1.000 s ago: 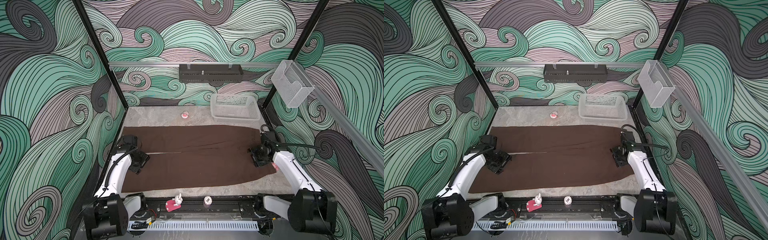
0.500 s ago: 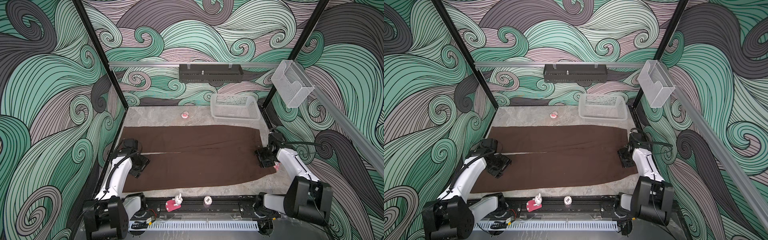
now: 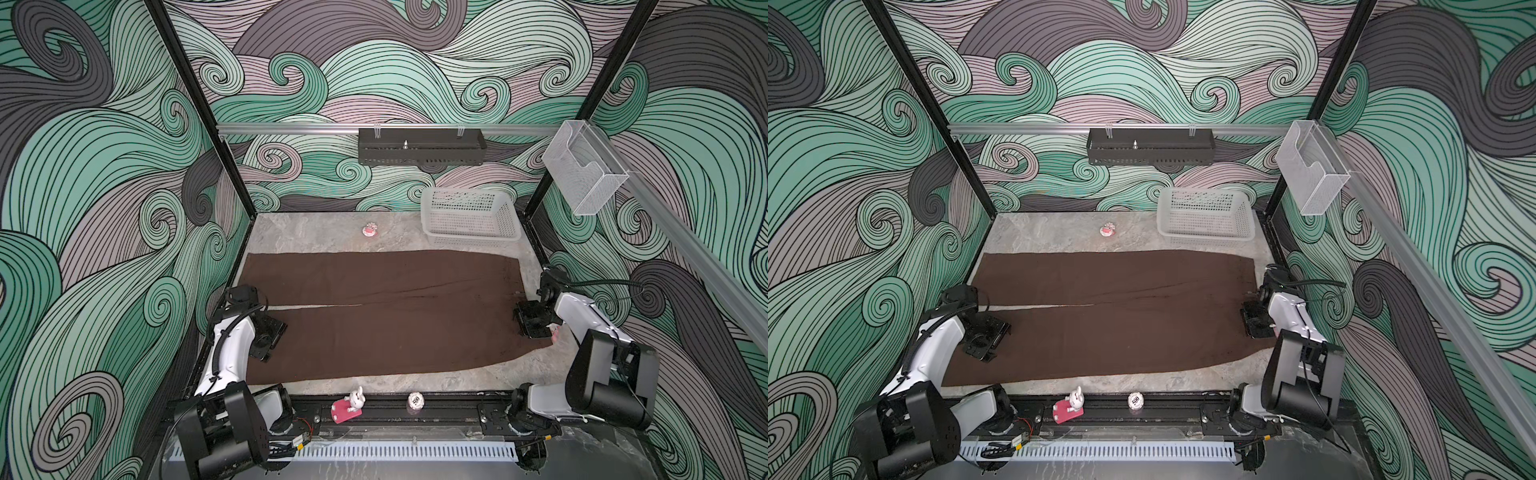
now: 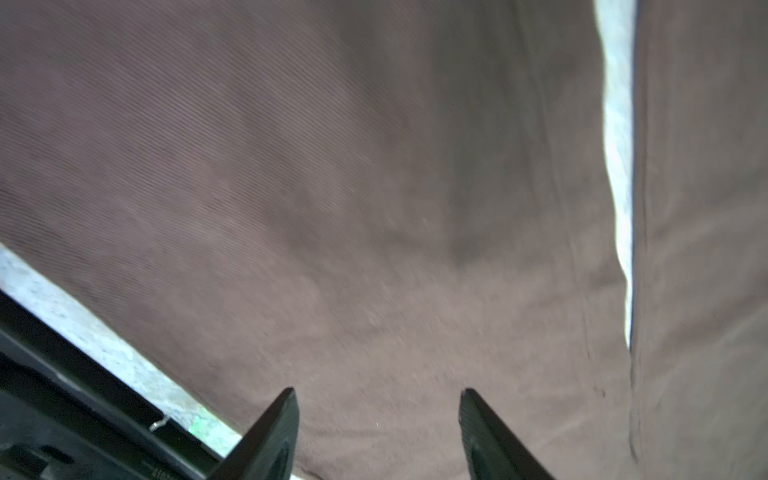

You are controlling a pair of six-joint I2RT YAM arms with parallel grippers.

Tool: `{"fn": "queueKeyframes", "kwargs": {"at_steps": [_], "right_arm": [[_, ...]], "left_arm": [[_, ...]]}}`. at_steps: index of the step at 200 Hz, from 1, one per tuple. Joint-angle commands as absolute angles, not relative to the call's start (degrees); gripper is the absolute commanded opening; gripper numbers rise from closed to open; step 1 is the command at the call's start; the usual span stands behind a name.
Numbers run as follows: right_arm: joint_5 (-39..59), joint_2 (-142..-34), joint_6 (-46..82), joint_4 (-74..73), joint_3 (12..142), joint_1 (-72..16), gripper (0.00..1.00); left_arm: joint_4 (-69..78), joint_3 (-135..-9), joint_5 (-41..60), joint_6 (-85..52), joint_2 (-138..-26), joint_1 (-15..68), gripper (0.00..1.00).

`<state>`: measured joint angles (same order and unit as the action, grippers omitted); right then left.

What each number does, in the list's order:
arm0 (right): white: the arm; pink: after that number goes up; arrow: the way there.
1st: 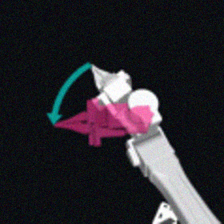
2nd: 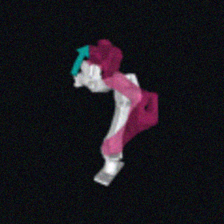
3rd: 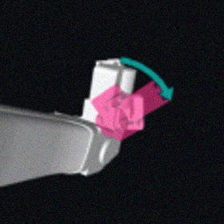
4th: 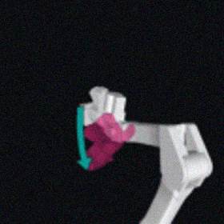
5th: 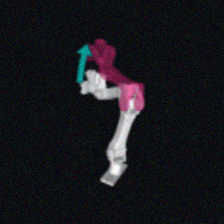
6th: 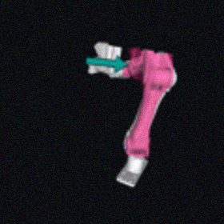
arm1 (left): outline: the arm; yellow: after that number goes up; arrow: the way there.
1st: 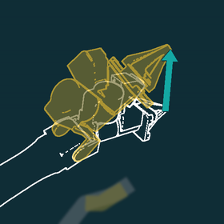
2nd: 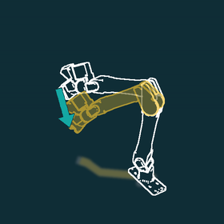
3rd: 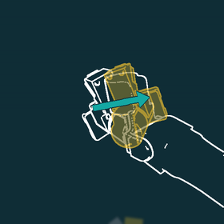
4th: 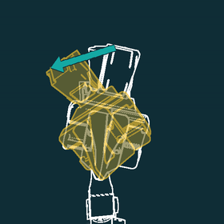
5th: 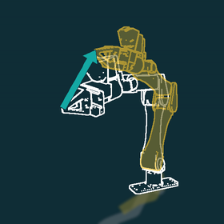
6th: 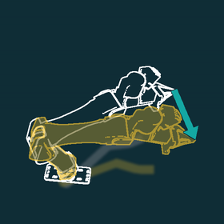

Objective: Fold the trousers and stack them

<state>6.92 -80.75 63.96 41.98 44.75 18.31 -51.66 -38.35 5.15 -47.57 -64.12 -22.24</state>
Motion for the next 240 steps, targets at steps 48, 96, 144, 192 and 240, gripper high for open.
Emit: {"fn": "queueKeyframes", "kwargs": {"at_steps": [48, 96, 144, 192, 240], "right_arm": [[9.6, -83.8, 68.9, 41.2, 40.5, 18.5, 0.39], [10.3, -84.9, 69.4, 45.1, 37.9, 18.5, 0.38], [8.1, -76.3, 71.0, 50.9, 32.3, 18.4, 0.39], [8.0, -72.9, 70.1, 57.2, 32.1, 17.9, 0.39], [5.4, -72.2, 71.9, 59.6, 46.4, 15.0, 0.50]], "left_arm": [[-45.0, -36.7, 6.8, -46.2, -72.0, -29.2, 0.60], [-45.5, -41.8, 0.8, -43.2, -81.9, -31.3, 0.57], [-46.8, -47.1, -1.7, -40.1, -90.7, -34.2, 0.57], [-49.0, -50.6, -0.3, -37.5, -92.7, -36.0, 0.57], [-51.9, -52.9, 4.5, -39.1, -90.0, -35.2, 0.63]]}}
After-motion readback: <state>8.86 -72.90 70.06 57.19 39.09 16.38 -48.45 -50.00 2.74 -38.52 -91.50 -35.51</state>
